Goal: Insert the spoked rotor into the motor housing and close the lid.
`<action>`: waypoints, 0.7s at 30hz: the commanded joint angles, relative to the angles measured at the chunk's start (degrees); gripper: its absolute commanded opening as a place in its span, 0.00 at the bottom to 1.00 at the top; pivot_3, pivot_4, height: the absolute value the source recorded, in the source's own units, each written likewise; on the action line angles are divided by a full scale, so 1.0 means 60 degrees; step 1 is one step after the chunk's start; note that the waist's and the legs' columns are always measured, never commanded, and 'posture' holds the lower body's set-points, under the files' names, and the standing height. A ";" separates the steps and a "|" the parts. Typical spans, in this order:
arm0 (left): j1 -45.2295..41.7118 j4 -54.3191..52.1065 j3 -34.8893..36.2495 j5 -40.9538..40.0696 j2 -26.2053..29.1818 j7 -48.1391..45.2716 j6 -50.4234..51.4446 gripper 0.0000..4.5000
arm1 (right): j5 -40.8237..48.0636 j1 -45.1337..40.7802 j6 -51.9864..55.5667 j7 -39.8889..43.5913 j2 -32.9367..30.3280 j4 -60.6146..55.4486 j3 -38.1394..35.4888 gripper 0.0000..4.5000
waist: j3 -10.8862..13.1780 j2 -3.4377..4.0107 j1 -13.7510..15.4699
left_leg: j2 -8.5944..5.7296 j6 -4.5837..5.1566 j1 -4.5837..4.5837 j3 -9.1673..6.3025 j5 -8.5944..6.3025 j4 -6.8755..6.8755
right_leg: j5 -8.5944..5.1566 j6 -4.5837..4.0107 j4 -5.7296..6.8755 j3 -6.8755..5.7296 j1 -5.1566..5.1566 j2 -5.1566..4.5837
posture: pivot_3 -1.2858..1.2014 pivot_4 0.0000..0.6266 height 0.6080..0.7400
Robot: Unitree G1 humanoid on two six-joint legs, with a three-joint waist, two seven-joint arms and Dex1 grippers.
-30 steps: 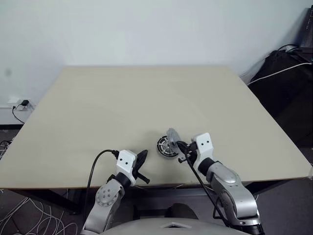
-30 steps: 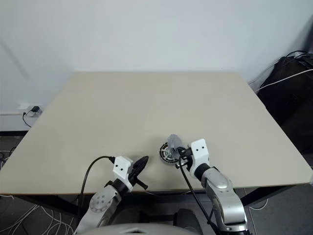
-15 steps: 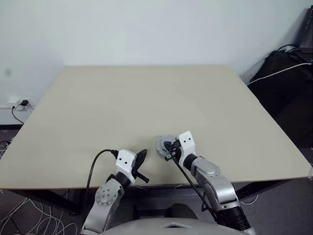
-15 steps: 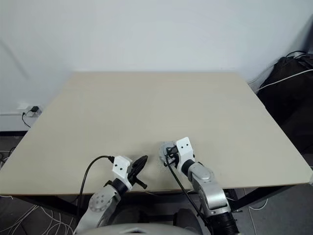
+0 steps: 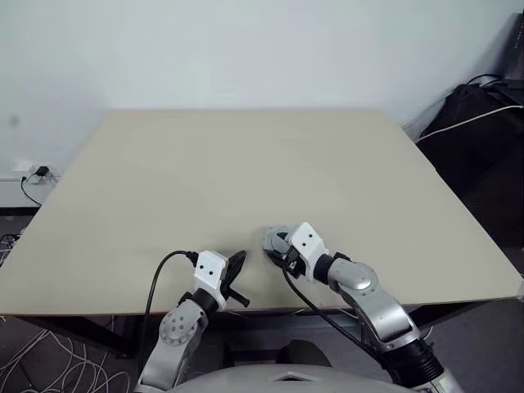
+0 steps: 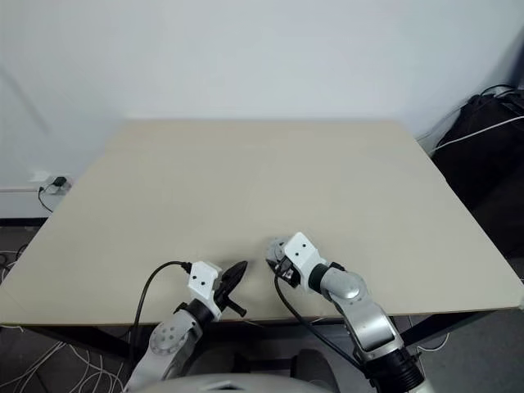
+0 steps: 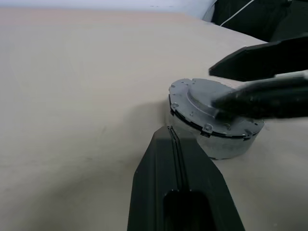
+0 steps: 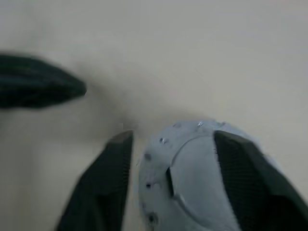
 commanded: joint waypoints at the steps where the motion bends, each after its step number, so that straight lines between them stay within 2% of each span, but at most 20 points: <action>1: -0.0064 -0.0394 -0.0017 -0.0007 -0.0035 0.0030 -0.0032 0.00 | -0.0065 -0.0398 -0.0348 0.0248 -0.0039 0.0257 0.0025 0.85 | 0.0001 0.0000 0.0022 | 0.0000 0.0000 0.0000 0.0000 0.0000 0.0001 | 0.0000 0.0000 0.0000 0.0000 0.0000 0.0001 | 0.52 0.00 1.00; 3: -0.0030 -0.0424 0.0010 -0.0023 -0.0020 0.0055 -0.0035 0.00 | -0.0076 -0.0564 -0.0395 0.0304 -0.0020 0.0440 -0.0006 1.00 | 0.0002 -0.0001 0.0043 | 0.0000 0.0001 -0.0001 0.0000 0.0001 0.0000 | 0.0000 0.0000 0.0000 0.0000 -0.0001 0.0003 | 0.52 0.00 1.00; 21: 0.0183 -0.1930 -0.0566 0.0230 -0.0213 0.0682 0.1141 0.00 | 0.0204 -0.0528 0.0556 0.0220 -0.0486 -0.0229 -0.0889 1.00 | 0.0002 0.0000 0.0064 | 0.0000 0.0001 -0.0001 0.0001 0.0000 0.0003 | 0.0000 0.0000 0.0000 0.0001 0.0001 0.0003 | 0.52 0.00 1.00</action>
